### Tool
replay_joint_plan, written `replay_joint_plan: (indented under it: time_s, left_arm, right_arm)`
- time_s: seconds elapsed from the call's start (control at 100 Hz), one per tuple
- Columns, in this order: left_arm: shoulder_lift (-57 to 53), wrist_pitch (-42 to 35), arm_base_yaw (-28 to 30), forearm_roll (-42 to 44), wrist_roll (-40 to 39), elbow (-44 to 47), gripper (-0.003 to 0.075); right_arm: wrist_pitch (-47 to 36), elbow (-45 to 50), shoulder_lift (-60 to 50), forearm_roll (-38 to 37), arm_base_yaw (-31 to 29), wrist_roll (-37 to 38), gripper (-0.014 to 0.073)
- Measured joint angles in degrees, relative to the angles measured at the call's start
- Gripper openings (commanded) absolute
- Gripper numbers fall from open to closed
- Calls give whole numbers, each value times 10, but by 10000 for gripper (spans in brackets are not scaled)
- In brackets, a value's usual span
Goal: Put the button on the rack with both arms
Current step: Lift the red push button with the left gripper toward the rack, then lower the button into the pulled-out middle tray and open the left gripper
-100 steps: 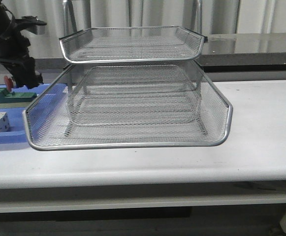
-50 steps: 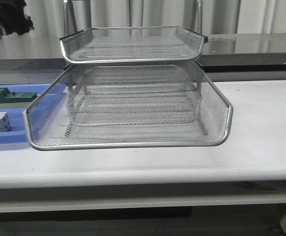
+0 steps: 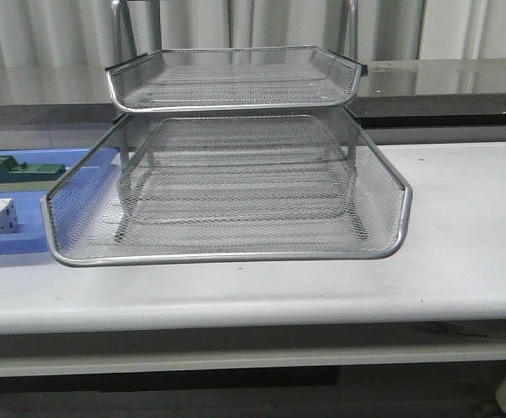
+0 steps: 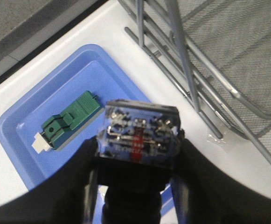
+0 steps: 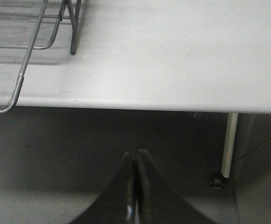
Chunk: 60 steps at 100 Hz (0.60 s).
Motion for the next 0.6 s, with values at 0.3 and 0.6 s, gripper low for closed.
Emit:
replay_joint_plan:
  time_s: [0.3,0.6]
  left_arm:
    - [-38,1,-108,-3,0,61,-20]
    - [-27,0,-230,-9,4,90,-20]
  right_arm:
    - [0,0,0,0,0,0,-69]
    - [0,0,0,-1,0,0,-69]
